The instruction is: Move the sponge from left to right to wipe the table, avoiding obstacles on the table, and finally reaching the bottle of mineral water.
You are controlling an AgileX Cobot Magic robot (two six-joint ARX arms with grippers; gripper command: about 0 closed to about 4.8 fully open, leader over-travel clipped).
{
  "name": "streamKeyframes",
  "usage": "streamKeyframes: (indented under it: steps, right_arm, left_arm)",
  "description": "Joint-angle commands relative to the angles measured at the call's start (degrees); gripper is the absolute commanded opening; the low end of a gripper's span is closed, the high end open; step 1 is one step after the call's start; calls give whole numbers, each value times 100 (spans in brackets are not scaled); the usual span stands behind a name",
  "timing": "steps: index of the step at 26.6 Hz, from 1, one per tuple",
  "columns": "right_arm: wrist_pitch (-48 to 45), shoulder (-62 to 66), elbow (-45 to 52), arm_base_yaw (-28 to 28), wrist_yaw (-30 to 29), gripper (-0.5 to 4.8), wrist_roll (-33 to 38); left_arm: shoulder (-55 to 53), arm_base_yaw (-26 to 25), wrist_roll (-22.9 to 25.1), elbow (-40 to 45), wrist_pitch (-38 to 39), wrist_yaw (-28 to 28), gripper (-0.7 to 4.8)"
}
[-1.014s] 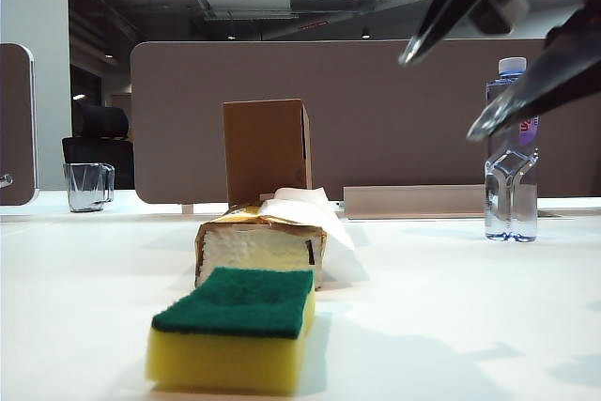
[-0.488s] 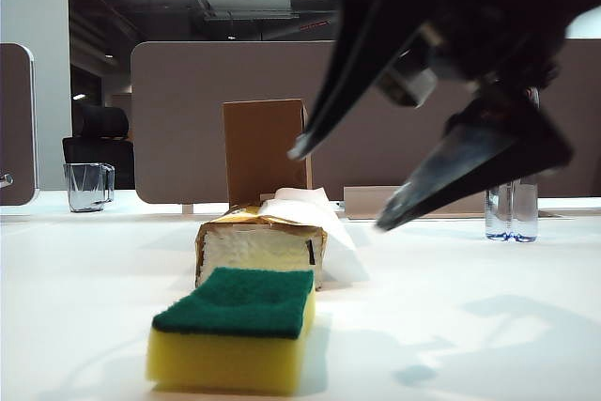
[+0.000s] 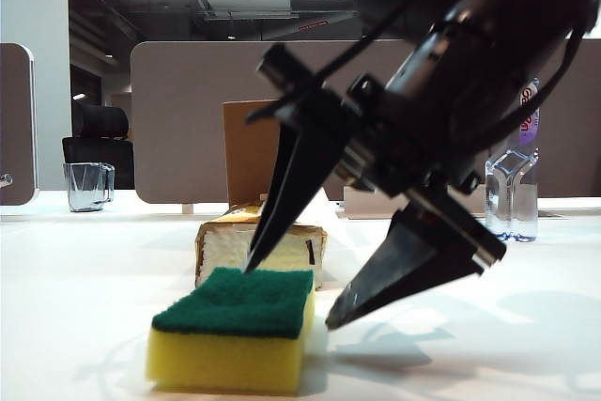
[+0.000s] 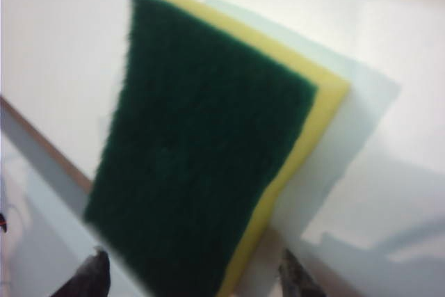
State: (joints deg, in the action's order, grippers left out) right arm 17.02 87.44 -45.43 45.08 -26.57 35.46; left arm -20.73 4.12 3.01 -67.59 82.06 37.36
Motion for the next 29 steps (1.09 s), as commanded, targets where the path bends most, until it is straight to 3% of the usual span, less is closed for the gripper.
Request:
streamKeyframes:
  steps: [1,7,21,25,29]
  right_arm:
    - [-280,149,-24,4,68,316,76]
    - [-586,378,-28,11,435,316,278]
    - [-354,815,-26,114,903,314,378]
    - [-181,846,-26,146,1145,271,376]
    - [-94,846,-26,149,1266,134,350]
  left_arm:
    - [0,39,-4,-9,22,39,318]
    - [0,79,-4,-11,22,39,318]
    - [0,85,-2,-11,20,37,318]
    - [0,85,0,-11,20,26,318]
    - [0,85,2,-11,20,-9,318]
